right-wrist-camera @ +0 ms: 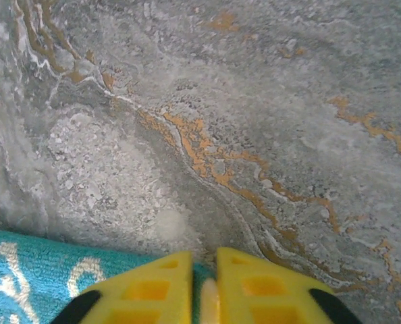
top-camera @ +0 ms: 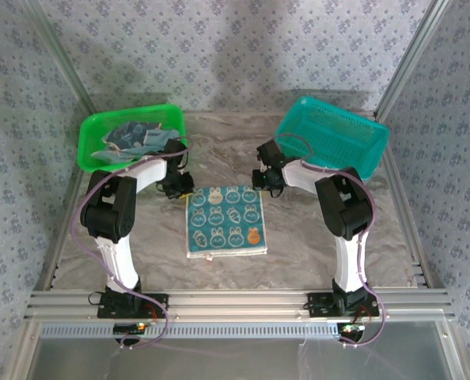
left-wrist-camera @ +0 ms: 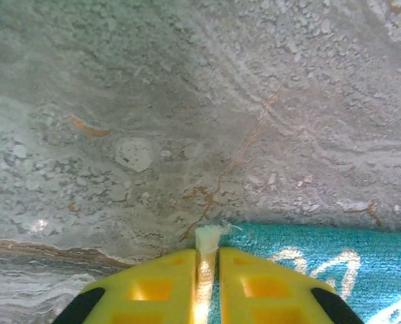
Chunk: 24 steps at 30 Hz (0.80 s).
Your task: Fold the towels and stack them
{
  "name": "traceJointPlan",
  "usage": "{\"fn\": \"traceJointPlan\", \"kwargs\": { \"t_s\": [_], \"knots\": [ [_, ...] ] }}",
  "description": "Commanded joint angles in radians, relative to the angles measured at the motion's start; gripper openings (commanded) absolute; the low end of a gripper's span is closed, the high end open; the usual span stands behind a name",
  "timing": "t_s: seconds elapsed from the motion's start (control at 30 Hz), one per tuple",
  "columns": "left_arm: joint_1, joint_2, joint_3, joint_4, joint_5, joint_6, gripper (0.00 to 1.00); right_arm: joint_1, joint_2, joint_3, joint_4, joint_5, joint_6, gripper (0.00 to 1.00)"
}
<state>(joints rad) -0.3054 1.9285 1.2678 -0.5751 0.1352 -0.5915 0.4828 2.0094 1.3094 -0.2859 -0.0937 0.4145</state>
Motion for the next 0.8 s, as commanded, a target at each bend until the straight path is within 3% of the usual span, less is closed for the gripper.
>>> {"fn": "traceJointPlan", "kwargs": {
  "t_s": [0.0,0.53,0.77],
  "knots": [
    [-0.021,0.016,-0.03,0.054,0.029,-0.001,0.03,0.025,0.003,-0.033,-0.012,-0.018,0.026,0.0],
    [-0.023,-0.115,0.098,-0.018,0.006,0.027,0.0,-0.066,-0.173,0.033,-0.046,-0.021,-0.08,0.0],
    [-0.024,-0.184,0.029,0.048,0.015,0.049,0.0,-0.062,-0.264,-0.041,-0.002,0.001,-0.097,0.0]
  ]
}}
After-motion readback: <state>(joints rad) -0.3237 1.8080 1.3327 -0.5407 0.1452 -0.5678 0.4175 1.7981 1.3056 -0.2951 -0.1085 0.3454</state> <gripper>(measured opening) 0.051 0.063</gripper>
